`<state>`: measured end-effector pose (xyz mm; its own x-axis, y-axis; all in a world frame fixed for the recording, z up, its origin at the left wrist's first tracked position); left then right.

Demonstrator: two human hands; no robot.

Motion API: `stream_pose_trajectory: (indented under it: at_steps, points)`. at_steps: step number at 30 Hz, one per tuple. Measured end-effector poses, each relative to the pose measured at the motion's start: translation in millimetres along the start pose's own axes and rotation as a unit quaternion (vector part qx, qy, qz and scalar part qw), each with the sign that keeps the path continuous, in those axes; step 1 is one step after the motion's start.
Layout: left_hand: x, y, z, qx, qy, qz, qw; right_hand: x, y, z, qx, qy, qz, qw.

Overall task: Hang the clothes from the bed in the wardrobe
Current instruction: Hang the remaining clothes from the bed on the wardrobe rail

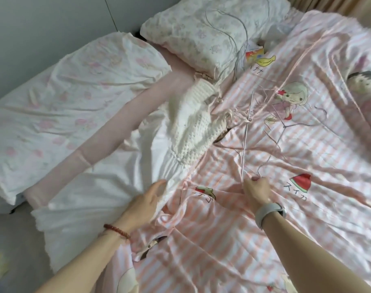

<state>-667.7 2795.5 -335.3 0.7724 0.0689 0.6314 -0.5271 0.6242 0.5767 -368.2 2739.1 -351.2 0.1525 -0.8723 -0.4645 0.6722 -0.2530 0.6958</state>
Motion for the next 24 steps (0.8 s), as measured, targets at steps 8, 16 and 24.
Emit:
stream_pose_trajectory:
  at_steps: [8, 16, 24]
  points:
    - [13.8, -51.4, 98.5, -0.285, 0.055, -0.086, 0.953, 28.1, -2.2, 77.2, -0.094, 0.077, -0.200, 0.972]
    - [83.2, -16.3, 8.7, 0.158, -0.100, -0.150, 0.971, 23.8, 25.6, 51.7, -0.104, 0.130, -0.236, 0.957]
    - [137.6, -48.4, -113.3, 0.090, -0.146, -0.212, 0.962, 21.4, 21.1, -11.6, -0.174, -0.044, -0.415, 0.892]
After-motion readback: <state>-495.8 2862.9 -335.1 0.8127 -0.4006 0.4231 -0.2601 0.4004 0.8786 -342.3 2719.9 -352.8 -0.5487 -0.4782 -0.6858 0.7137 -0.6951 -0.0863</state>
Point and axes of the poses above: each hand's wrist, its own z-axis away from the middle knuckle, its own y-axis out of the back of the hand, x = y × z, the point moved 5 cm from there along -z, towards the middle knuckle, and after that the axes turned 9 degrees about z, right-handed, at the moved point
